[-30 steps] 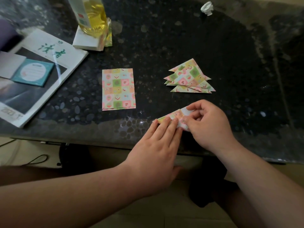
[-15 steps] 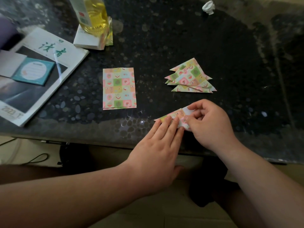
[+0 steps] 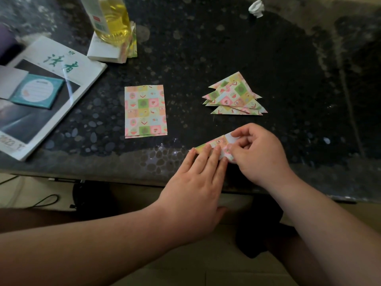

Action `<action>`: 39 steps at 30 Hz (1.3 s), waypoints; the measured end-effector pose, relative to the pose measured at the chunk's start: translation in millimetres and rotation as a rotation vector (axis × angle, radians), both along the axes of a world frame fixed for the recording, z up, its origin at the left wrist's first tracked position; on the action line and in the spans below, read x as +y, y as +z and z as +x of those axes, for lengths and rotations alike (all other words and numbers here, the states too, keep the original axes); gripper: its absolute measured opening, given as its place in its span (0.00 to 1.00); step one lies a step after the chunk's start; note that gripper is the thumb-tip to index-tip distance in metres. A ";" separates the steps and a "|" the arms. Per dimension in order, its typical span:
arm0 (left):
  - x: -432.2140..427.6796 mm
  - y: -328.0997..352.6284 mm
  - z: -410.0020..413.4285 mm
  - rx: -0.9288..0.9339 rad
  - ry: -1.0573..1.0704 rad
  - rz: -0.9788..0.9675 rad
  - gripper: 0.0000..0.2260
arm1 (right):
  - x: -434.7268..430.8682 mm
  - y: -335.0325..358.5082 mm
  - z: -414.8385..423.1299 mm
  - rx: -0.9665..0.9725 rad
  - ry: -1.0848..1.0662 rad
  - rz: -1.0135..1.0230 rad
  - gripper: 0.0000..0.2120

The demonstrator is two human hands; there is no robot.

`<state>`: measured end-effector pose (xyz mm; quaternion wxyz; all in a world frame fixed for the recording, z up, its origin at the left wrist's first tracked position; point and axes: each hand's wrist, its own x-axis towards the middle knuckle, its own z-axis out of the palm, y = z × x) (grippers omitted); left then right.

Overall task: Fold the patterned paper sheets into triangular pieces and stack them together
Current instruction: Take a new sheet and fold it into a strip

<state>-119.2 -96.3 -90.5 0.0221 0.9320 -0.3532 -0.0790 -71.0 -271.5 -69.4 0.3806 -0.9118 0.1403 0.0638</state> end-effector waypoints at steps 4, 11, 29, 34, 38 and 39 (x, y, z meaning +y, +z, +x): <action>-1.3 2.3 -0.4 0.012 -0.005 0.026 0.44 | -0.2 -1.3 0.8 -0.003 -0.004 0.005 0.10; -10.8 14.7 -1.5 0.047 -0.024 0.081 0.42 | -1.6 -2.5 1.0 0.005 -0.007 0.002 0.10; -9.5 16.1 1.7 0.068 -0.038 0.154 0.44 | 1.6 4.6 2.5 0.046 0.005 -0.009 0.13; -9.8 18.1 2.4 0.079 -0.041 0.189 0.43 | 2.0 4.8 2.8 0.044 0.009 -0.012 0.14; -10.7 19.6 2.7 0.101 -0.017 0.195 0.43 | 2.0 4.9 3.2 0.048 0.007 -0.009 0.14; -10.6 19.7 2.9 0.107 -0.007 0.197 0.43 | 2.3 5.7 3.0 0.050 0.011 -0.004 0.14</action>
